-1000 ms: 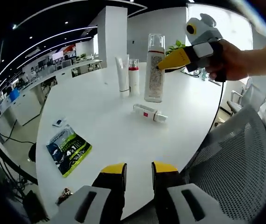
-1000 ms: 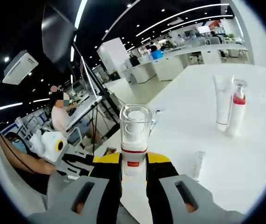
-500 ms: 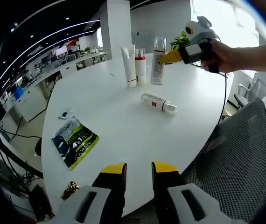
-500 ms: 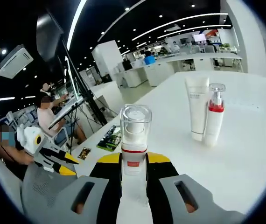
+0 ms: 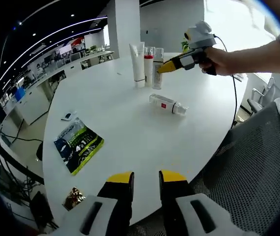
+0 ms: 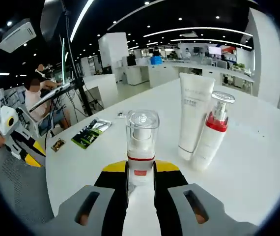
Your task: Arrange the skincare products in the storage area until every visible bottle or jar stands upright without overlapping.
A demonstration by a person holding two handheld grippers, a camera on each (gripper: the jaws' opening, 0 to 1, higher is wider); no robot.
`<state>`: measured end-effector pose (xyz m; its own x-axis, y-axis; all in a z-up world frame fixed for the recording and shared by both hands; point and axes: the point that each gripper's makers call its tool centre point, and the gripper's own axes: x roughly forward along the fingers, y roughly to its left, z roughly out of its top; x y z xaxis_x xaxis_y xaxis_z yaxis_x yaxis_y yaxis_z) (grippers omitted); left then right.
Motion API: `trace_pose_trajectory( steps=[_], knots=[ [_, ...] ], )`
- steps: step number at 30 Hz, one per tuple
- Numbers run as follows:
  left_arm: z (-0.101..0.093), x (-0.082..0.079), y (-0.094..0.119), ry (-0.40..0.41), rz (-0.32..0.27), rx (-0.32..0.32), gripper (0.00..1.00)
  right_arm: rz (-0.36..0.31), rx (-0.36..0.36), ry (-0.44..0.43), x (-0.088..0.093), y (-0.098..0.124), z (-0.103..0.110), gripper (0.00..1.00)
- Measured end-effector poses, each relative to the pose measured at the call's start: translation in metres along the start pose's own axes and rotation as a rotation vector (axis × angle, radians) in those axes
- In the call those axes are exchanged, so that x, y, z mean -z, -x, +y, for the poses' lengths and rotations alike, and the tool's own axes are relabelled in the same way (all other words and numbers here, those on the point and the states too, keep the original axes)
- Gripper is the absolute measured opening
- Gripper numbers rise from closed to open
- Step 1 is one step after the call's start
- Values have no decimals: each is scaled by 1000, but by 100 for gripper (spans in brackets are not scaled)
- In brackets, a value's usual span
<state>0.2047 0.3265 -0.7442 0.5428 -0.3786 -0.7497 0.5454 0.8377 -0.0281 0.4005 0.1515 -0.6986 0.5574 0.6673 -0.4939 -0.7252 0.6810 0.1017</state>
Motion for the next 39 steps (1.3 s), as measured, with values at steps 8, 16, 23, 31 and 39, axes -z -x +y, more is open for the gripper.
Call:
trace_pose_trajectory(
  steps=[8, 16, 23, 31, 39],
  knots=[
    [1, 6, -1, 6, 18, 6, 21, 98, 153, -32, 24, -16, -38, 16],
    [1, 7, -2, 11, 22, 12, 21, 64, 248, -111, 22, -30, -48, 16],
    [0, 8, -2, 8, 30, 14, 21, 52, 357, -73, 20, -41, -66, 17],
    [2, 8, -3, -3, 30, 5, 21, 45, 420, -96, 17, -48, -70, 17],
    [4, 8, -2, -11, 28, -2, 21, 66, 400, -92, 26, -48, -69, 18]
  ],
)
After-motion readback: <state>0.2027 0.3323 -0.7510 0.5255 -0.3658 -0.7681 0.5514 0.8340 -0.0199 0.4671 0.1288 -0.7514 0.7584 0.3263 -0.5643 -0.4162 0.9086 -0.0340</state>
